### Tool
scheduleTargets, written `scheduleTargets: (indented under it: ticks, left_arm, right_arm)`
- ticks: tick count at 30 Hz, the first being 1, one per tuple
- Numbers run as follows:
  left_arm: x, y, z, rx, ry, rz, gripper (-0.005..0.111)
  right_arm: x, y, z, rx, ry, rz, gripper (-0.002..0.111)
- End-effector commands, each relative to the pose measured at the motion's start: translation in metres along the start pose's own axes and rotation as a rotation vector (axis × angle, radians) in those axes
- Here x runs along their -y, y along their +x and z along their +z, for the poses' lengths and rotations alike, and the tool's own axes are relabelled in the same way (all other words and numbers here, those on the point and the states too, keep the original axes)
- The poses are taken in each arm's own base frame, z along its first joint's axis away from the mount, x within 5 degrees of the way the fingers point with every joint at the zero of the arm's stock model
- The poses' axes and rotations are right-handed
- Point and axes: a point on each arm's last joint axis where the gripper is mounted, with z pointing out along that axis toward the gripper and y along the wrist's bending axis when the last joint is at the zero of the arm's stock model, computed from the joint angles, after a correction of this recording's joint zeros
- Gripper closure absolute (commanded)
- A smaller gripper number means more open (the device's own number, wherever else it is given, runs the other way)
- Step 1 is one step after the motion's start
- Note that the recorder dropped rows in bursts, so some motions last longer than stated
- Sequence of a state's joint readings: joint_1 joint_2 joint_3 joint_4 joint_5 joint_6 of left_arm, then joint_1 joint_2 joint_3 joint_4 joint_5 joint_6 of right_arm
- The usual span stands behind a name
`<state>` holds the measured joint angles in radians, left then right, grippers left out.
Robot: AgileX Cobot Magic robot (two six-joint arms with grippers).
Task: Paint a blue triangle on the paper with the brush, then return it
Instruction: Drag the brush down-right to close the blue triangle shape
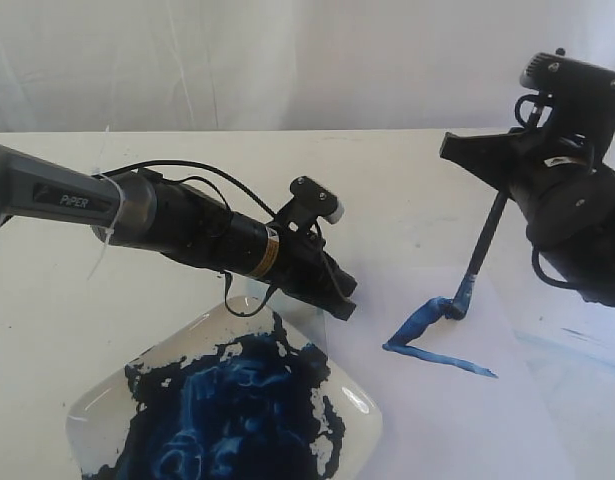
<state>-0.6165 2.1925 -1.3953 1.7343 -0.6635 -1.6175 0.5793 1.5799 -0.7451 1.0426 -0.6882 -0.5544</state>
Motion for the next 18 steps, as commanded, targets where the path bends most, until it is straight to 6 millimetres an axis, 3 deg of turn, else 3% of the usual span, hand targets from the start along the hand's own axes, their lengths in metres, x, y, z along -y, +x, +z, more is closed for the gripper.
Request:
scheduleTargets:
  ticks: [1,18]
  left_arm:
    - [0.0024,0.0001,0.0017,-0.006,0.001,0.013,0.107]
    - [0.0024,0.0001,0.0017,-0.006,0.001,0.013,0.107]
  right_arm:
    - [0.0002,0.0,-0.0028,-0.031,-0.01,-0.01,0.108]
    - [0.0081,-0.0021,-0.0124,-0.122,0.052,-0.02,0.108]
